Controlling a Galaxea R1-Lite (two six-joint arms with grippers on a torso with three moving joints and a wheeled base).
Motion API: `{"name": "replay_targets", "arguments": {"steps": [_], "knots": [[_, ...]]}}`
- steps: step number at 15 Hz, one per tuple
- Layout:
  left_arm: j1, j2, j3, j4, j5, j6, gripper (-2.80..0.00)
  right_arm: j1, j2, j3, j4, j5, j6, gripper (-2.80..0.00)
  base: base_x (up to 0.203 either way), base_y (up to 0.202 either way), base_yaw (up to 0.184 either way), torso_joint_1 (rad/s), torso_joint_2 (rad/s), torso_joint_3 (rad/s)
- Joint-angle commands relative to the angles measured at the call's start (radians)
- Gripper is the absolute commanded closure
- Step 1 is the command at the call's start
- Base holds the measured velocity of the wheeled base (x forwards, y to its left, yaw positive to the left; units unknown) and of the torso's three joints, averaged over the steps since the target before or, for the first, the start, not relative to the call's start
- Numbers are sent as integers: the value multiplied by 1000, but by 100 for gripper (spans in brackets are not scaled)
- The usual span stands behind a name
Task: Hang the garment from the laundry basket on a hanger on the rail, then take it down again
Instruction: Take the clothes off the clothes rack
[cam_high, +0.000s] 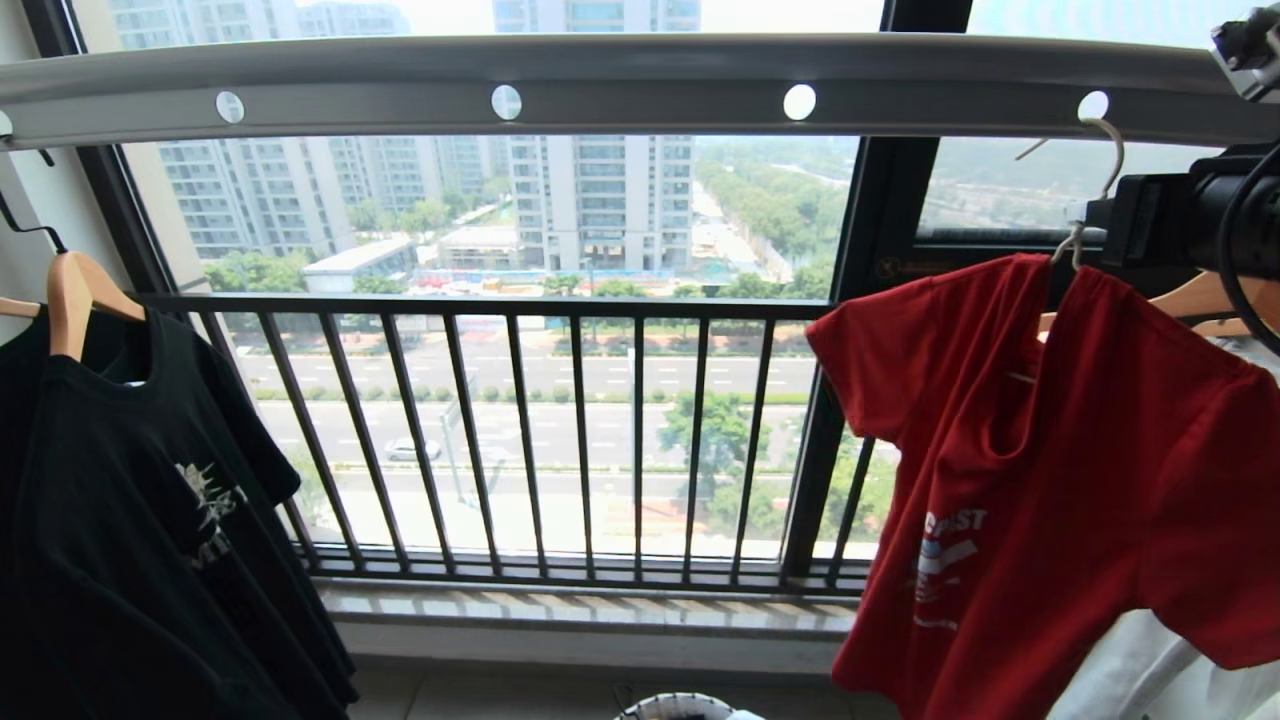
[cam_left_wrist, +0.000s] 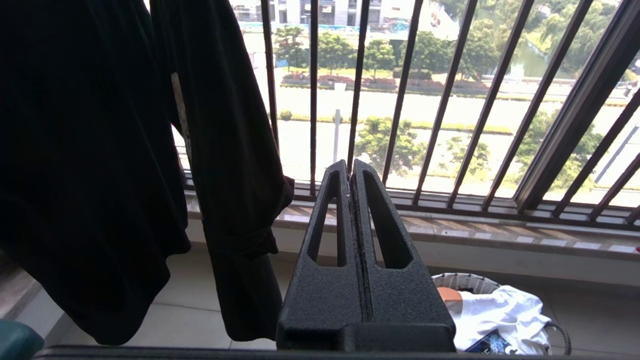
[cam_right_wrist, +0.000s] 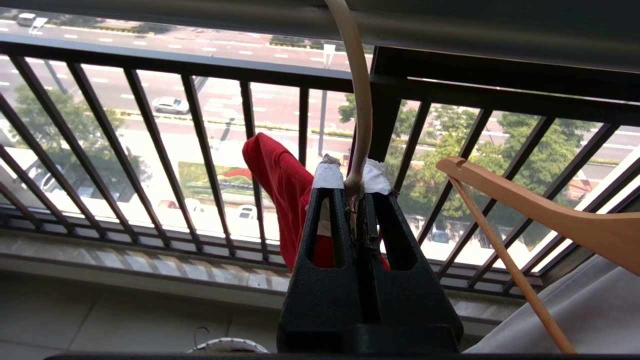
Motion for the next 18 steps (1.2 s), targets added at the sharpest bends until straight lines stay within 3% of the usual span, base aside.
{"name": "replay_targets", "arguments": {"steps": [1,18], "knots": [[0,1,2,0,2,0,0,0,-19,4,-1,1,0,0,0,0,0,0,0,0],[0,1,0,1,1,0,0,0,-105,30,1,0,0,0,0,0,0,0,0,0]]}}
